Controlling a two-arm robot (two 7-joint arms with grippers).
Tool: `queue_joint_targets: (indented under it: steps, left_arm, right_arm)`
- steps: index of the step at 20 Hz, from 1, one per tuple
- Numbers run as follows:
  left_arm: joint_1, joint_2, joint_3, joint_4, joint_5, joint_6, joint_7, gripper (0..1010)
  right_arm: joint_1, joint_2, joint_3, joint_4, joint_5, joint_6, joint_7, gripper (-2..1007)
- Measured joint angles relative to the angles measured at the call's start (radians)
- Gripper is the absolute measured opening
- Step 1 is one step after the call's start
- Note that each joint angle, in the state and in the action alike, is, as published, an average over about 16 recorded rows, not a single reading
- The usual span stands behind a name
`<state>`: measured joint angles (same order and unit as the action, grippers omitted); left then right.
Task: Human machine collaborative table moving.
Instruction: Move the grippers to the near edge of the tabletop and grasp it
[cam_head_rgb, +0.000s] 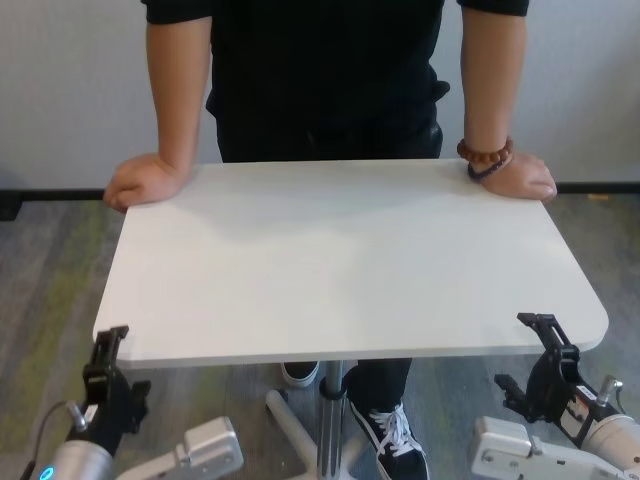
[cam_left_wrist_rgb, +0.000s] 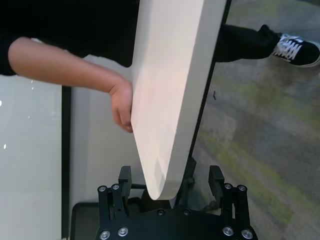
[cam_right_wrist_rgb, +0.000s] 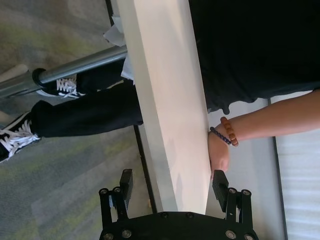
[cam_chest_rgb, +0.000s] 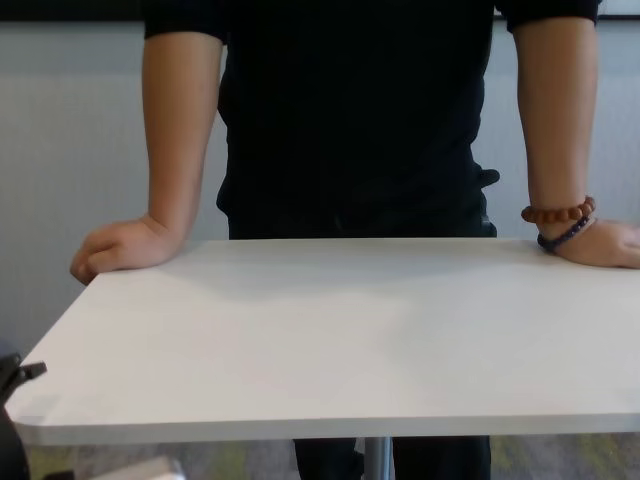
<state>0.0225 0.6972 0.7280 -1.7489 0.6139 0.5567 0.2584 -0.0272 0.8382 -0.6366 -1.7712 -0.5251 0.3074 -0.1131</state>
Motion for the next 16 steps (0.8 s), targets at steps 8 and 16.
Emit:
queue_joint_targets:
  steps: [8, 16]
  left_arm:
    - [-0.031, -0.074, -0.017, 0.075, 0.011, -0.027, 0.026, 1000]
    - [-0.062, -0.124, -0.023, 0.13, 0.035, -0.046, 0.033, 1000]
  right_arm:
    - [0.021, -0.021, 0.002, 0.022, -0.028, 0.009, 0.027, 1001]
    - [0.041, -0.037, 0.005, 0.038, -0.057, 0.013, 0.055, 1001]
